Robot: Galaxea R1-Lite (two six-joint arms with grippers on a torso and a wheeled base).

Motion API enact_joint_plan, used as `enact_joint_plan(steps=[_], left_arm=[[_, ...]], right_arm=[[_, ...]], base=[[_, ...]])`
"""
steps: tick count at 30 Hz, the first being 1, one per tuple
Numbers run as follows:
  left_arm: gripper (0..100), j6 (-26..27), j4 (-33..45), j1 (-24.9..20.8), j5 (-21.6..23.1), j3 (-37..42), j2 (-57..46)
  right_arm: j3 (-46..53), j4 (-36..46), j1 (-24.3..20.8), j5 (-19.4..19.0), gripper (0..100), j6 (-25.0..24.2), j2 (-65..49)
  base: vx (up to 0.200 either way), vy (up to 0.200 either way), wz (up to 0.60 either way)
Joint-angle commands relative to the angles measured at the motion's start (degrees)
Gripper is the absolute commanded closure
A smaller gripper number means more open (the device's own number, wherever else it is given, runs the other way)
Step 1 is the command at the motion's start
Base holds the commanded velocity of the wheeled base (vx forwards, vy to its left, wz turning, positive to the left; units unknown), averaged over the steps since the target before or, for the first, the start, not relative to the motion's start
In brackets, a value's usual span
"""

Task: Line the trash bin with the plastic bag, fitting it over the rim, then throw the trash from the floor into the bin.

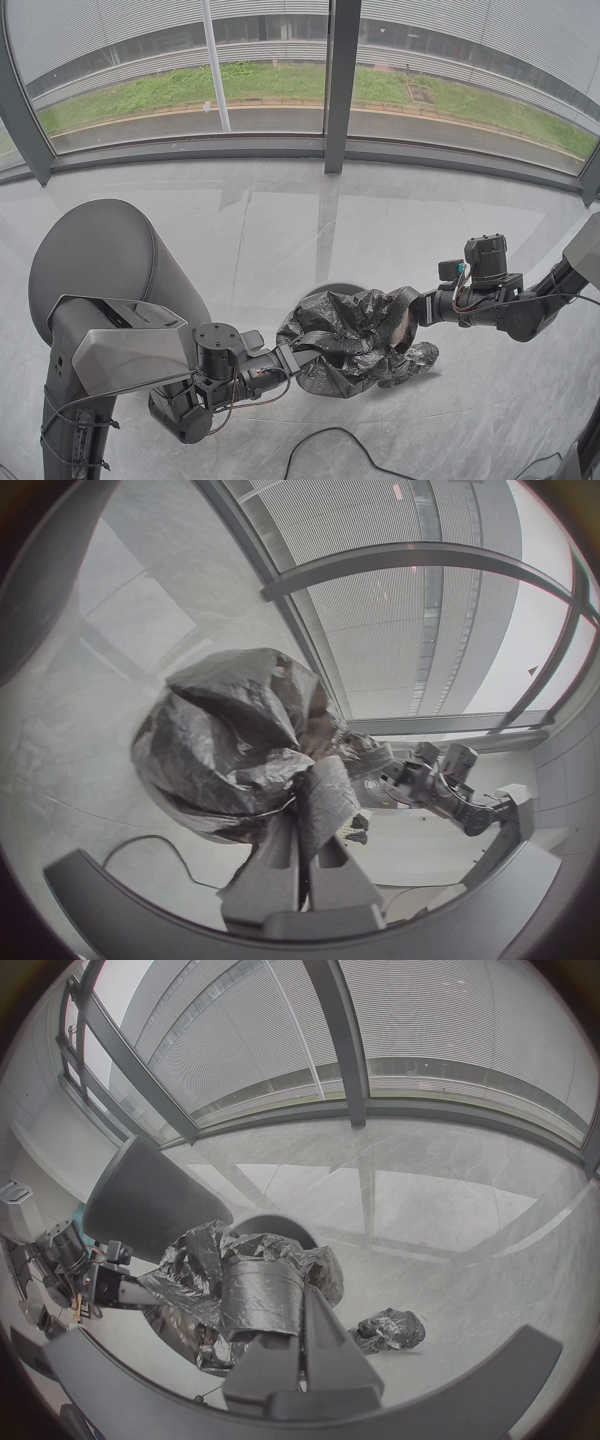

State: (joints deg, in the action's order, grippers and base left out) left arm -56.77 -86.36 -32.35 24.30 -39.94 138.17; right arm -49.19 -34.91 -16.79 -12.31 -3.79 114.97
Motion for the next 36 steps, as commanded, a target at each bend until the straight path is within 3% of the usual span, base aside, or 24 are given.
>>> enact_joint_plan(steps=[1, 5, 12, 20, 26, 35, 36], left_arm=[[100, 3.5, 0.1, 2.7, -1.4, 2.0, 0.9], [100, 8.4, 0.0, 5.0, -2.1, 3.6, 1.3], [100, 9.1, -1.6, 5.2, -2.1, 3.0, 0.3], [100, 9.5, -1.7, 0.8, -2.1, 3.8, -2.0], [100, 9.5, -1.7, -3.0, -2.1, 9.1, -4.0], [100, 8.6, -0.6, -2.8, -2.3, 9.8, -7.2], [100, 8.6, -0.1, -2.8, -2.3, 9.4, -7.0]], right_arm=[[2.9, -1.4, -0.7, -0.7, 100, 0.2, -0.4], [4.7, -3.4, -1.5, -0.8, 100, 0.2, 0.3], [5.4, -8.1, -1.5, -0.8, 100, 0.1, 3.1], [9.8, -8.9, 0.4, -0.6, 100, 0.4, 4.1], [9.7, -10.8, 2.4, -0.6, 100, 1.5, 7.4], [9.7, -14.2, 3.1, -0.7, 100, 1.9, 11.2], [9.6, -14.4, 3.2, -0.6, 0, 1.9, 11.6]], base=[[0.000, 0.000, 0.00], [0.000, 0.000, 0.00], [0.000, 0.000, 0.00], [0.000, 0.000, 0.00], [0.000, 0.000, 0.00], [0.000, 0.000, 0.00], [0.000, 0.000, 0.00]])
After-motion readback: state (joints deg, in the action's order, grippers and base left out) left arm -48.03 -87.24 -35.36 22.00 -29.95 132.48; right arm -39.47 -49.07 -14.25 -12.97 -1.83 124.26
